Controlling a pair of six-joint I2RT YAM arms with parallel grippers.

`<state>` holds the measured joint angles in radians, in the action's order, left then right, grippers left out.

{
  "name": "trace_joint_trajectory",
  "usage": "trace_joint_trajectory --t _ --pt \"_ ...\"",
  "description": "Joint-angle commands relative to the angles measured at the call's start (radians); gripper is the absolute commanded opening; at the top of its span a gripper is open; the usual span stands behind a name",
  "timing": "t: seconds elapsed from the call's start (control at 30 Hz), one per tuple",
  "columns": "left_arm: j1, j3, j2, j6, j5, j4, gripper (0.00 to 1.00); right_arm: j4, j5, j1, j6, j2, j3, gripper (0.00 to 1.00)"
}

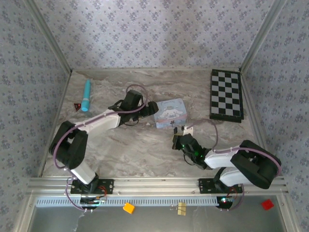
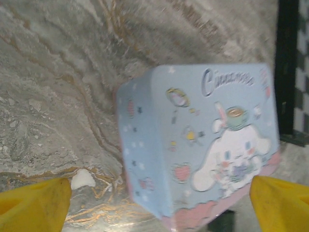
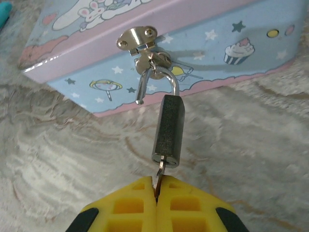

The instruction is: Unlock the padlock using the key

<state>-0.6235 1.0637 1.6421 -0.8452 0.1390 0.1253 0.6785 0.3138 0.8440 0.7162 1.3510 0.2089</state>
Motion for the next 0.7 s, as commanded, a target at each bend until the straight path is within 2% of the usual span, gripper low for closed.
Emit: trace_joint_trajectory --t 0.0,0.2,0.37,0.67 --pt "-0.018 0.045 0.033 0.038 -0.005 0.077 0.94 0.016 -0.052 -0.046 0.034 0.007 -0.006 0.00" --pt "-0.067 0.109 0.094 0.032 -0.055 0.102 0.94 0.040 -0.105 -0.107 0.054 0.018 -0.003 0.00" --pt "-0.093 0.124 0.130 -0.001 -0.085 0.115 0.91 0.022 -0.217 -0.197 0.136 0.017 0.003 0.00" --pt "-0.111 0.127 0.200 -0.023 -0.108 0.079 0.86 0.002 -0.300 -0.247 0.128 0.035 0.050 0.00"
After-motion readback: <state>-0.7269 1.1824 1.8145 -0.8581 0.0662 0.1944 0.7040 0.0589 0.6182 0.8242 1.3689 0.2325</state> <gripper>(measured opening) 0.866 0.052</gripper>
